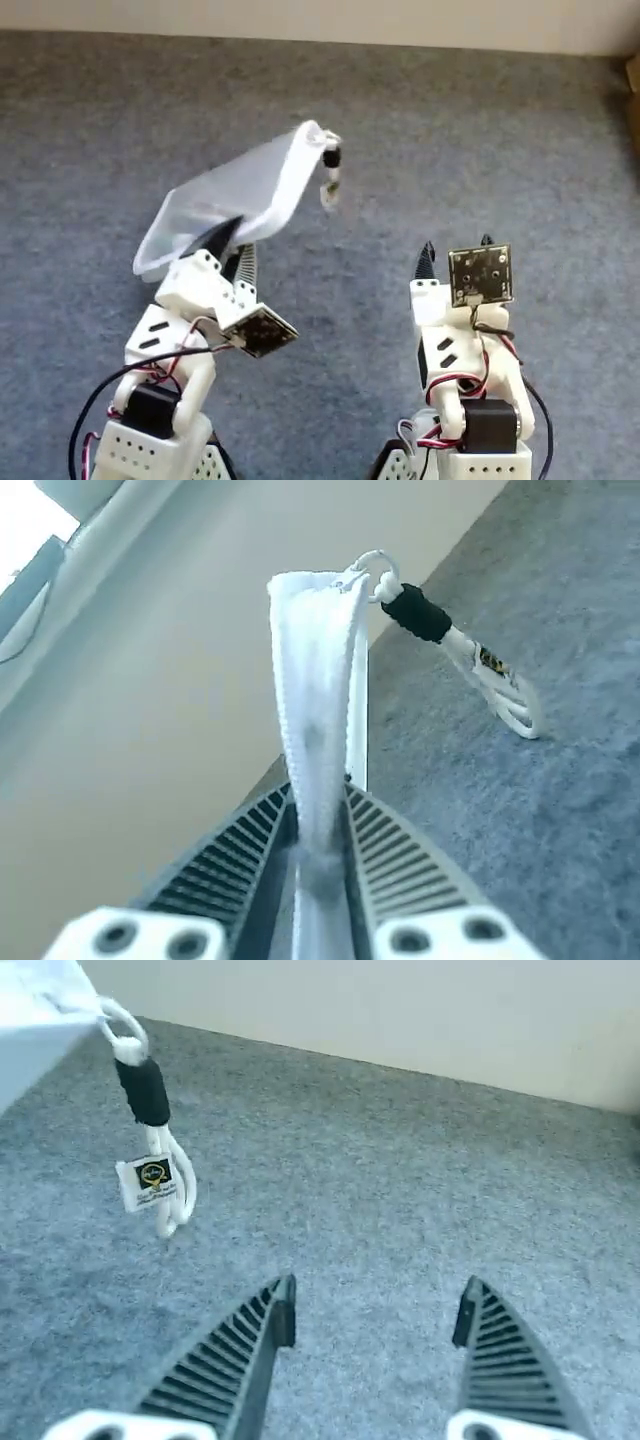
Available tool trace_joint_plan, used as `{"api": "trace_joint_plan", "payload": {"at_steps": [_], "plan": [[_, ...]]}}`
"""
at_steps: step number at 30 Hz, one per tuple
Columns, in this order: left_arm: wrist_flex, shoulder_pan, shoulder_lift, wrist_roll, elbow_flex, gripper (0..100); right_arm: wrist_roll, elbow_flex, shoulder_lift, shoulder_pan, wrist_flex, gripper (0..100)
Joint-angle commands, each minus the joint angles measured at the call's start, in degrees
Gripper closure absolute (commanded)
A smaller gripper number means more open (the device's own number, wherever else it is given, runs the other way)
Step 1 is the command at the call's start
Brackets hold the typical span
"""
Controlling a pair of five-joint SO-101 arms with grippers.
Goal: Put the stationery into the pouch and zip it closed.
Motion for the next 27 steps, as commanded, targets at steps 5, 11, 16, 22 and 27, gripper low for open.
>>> {"api": "trace_joint_plan", "payload": {"at_steps": [5,11,16,22,27], "plan": [[-1.8,4.9,-0.7,-1.3,1.0,94,0.4,-0.4,0.0,-0.7,0.0,76.0],[-1.7,5.1,-0.7,2.6,0.9,85,0.4,-0.4,0.0,-0.7,0.0,76.0],[-1.6,5.1,-0.7,4.0,0.9,85,0.4,-0.4,0.0,-0.7,0.0,76.0],[5.7,5.4,-0.7,8.8,-3.5,84,0.4,-0.4,0.0,-0.7,0.0,76.0],[15.6,5.1,-0.7,21.2,-11.4,73,0.4,-0.4,0.0,-0.7,0.0,76.0]]}}
